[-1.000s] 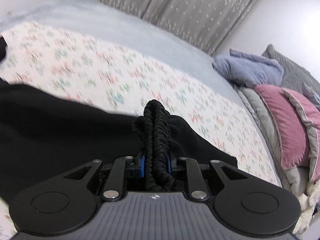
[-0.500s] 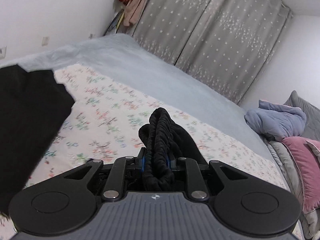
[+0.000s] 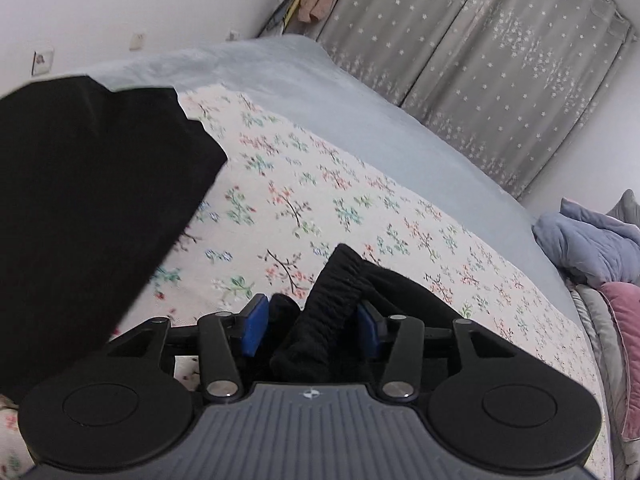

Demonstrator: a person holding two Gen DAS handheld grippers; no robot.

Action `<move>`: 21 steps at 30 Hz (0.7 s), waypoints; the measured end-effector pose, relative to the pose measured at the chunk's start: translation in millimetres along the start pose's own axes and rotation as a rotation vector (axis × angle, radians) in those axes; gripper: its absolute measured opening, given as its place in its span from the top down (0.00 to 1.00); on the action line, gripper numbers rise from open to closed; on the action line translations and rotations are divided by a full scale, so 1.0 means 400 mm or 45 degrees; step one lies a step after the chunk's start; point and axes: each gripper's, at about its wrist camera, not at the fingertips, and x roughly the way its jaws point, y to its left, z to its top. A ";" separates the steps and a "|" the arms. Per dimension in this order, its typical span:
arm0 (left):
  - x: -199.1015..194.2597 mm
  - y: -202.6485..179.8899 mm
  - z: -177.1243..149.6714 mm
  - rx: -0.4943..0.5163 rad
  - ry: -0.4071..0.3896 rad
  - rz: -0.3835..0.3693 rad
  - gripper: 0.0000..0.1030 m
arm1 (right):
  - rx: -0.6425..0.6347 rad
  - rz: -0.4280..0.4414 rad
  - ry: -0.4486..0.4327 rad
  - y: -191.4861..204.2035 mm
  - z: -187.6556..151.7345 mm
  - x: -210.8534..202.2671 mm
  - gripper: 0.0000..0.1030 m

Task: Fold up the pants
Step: 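Lay the folded pants on the bed and open both tools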

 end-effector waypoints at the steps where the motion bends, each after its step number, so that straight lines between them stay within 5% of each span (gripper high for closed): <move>1: -0.005 -0.001 -0.001 0.003 -0.005 0.011 0.41 | 0.016 0.010 0.005 -0.009 0.002 0.000 0.38; 6: -0.033 -0.005 -0.011 0.018 -0.019 0.076 0.38 | 0.080 0.119 0.053 -0.049 -0.009 -0.012 0.35; 11: -0.102 0.002 0.008 -0.077 -0.176 0.283 0.31 | 0.083 0.189 0.046 -0.091 0.000 -0.058 0.34; 13: -0.142 -0.015 0.004 -0.087 -0.234 0.200 0.31 | 0.064 0.192 -0.007 -0.101 0.016 -0.091 0.34; 17: -0.140 -0.148 -0.055 0.145 -0.162 0.008 0.31 | 0.145 0.214 -0.146 -0.132 0.084 -0.127 0.36; 19: -0.110 -0.217 -0.108 0.254 -0.074 -0.038 0.32 | 0.200 0.252 -0.169 -0.137 0.118 -0.108 0.52; 21: -0.075 -0.267 -0.163 0.363 0.012 -0.043 0.32 | 0.214 0.273 -0.165 -0.126 0.149 -0.086 0.57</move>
